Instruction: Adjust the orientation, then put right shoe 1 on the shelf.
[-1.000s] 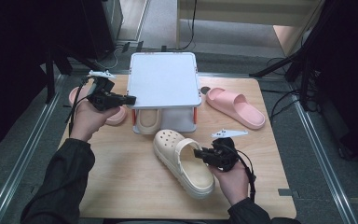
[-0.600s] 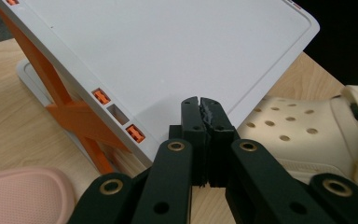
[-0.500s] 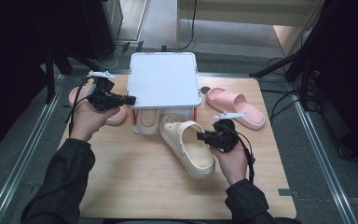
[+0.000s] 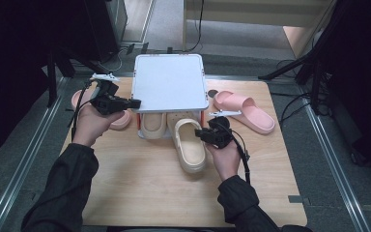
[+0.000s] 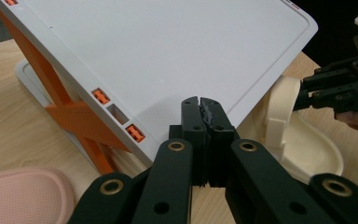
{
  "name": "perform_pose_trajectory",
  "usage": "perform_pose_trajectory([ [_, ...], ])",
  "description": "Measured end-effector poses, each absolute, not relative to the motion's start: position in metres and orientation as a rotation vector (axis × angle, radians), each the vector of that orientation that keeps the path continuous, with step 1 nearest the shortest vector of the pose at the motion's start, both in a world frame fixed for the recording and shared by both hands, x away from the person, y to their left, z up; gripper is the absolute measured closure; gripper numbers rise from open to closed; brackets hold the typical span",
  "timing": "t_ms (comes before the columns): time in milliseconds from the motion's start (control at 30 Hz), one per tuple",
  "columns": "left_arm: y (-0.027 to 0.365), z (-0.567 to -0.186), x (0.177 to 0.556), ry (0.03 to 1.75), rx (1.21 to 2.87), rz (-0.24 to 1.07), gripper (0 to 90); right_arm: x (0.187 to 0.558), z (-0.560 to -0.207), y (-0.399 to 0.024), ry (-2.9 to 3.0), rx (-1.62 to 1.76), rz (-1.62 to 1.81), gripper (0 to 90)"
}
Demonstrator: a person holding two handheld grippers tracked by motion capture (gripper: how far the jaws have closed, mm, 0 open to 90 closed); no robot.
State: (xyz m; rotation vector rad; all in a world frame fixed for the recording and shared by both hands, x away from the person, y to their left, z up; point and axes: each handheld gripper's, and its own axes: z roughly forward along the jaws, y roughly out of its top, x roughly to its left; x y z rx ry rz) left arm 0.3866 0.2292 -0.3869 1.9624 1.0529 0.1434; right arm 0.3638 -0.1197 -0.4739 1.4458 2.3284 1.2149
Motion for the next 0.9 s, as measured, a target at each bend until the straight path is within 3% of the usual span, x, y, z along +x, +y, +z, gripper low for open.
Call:
perform_pose_trajectory([
  [167, 0.229, -0.387, 0.387, 1.051, 1.960, 0.142, 89.2, 0.364, -0.479, -0.114, 2.365, 1.482, 1.279, 71.2],
  [300, 0.228, -0.387, 0.386, 1.048, 1.961, 0.147, 89.2, 0.363, -0.479, -0.116, 2.364, 1.482, 1.356, 60.6],
  [467, 0.229, -0.387, 0.386, 1.049, 1.961, 0.149, 89.2, 0.349, -0.473, -0.125, 2.370, 1.406, 1.329, 59.1],
  [900, 0.229, -0.388, 0.386, 1.049, 1.953, 0.143, 89.1, 0.308, -0.455, -0.136, 2.385, 1.217, 1.318, 66.6],
])
